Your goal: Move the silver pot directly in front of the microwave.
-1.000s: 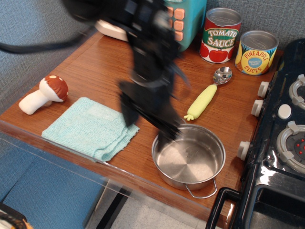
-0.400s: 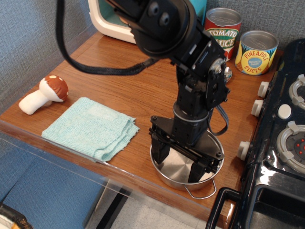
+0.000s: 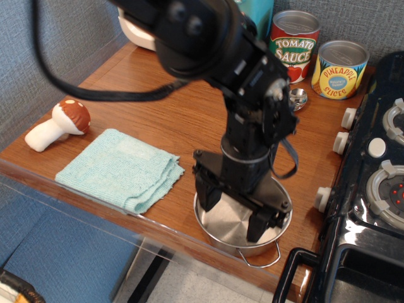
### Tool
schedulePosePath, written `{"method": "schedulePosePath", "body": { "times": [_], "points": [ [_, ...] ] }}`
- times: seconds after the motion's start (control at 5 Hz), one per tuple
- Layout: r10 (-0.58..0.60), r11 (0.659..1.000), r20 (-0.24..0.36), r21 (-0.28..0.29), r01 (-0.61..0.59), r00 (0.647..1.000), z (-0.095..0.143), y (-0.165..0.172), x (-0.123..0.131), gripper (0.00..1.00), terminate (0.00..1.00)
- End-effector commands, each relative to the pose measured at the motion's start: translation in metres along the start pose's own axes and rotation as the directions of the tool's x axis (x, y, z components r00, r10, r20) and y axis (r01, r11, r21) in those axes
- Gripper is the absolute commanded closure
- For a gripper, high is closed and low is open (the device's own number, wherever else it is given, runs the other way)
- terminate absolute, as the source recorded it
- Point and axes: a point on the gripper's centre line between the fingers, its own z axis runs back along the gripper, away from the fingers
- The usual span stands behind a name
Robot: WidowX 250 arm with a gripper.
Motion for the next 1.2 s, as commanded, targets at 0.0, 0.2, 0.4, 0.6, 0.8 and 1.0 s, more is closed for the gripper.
{"method": "schedulePosePath", "body": {
  "times": [0.0, 0.2, 0.4, 0.6, 0.8, 1.0],
  "points": [
    [0.091, 0.995, 0.216, -0.060, -0.080, 0.972, 0.064, 0.026, 0.000, 0.00, 0.00],
    [0.153, 0.988, 0.112, -0.032, -0.151, 0.982, 0.027, 0.048, 0.000, 0.00, 0.00],
    [0.207, 0.978, 0.035, -0.010, -0.207, 0.978, -0.002, 0.062, -0.001, 0.00, 0.00],
    [0.222, 0.975, -0.004, 0.003, -0.222, 0.975, -0.019, 0.063, -0.005, 0.00, 0.00],
    [0.219, 0.976, -0.016, -0.017, -0.219, 0.976, -0.027, 0.060, -0.007, 0.00, 0.00],
    [0.190, 0.981, 0.018, -0.046, -0.189, 0.982, -0.019, 0.061, -0.007, 1.00, 0.00]
  ]
}}
